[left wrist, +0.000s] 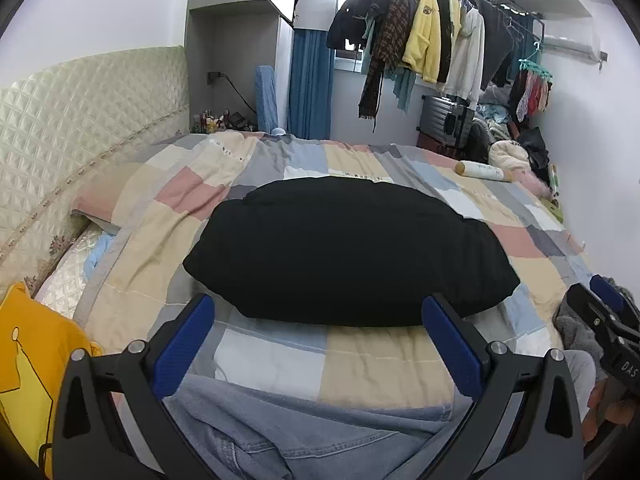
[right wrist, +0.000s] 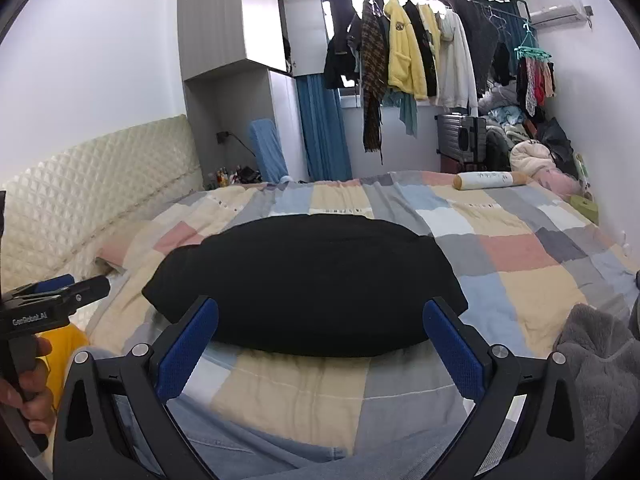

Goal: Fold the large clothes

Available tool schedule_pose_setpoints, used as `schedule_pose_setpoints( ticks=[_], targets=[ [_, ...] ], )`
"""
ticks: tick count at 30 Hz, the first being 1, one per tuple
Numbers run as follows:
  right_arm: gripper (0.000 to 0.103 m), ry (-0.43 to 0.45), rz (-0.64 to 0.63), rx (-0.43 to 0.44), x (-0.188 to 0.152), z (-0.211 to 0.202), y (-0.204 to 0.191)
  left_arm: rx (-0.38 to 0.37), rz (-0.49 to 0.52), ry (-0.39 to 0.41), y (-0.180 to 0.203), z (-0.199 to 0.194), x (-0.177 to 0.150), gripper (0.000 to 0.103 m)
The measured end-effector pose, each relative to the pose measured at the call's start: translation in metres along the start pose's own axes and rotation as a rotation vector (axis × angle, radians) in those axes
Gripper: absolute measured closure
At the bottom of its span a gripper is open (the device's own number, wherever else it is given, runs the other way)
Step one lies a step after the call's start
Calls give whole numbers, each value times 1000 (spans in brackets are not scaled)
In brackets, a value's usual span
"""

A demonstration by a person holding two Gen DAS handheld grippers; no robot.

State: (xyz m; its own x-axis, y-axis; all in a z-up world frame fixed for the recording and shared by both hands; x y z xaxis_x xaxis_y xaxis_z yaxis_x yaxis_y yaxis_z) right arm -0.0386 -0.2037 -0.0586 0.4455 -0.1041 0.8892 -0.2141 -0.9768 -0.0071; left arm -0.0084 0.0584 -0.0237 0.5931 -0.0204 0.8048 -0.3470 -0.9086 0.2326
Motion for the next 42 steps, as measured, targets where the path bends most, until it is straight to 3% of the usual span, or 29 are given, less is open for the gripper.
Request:
schedule_pose_setpoints(
  ticks=[42],
  targets=[
    [0, 6, -16, -33, 2, 6, 2, 7, -2, -5, 4, 3, 10, 0]
  ],
)
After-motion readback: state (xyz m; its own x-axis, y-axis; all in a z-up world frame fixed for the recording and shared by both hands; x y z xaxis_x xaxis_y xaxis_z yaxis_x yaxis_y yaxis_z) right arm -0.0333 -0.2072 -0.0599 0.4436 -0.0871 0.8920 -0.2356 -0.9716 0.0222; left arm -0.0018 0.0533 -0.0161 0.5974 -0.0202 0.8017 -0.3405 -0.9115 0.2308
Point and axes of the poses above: each gripper's, at about its wrist camera, not at the fingertips, and z roughly the way its jaws point, y to its right, x to its top, the point moved 5 cm from there along z, roughly the way its jaws point, and after that the axes turned 14 degrees about -x, right-handed, at the moved point
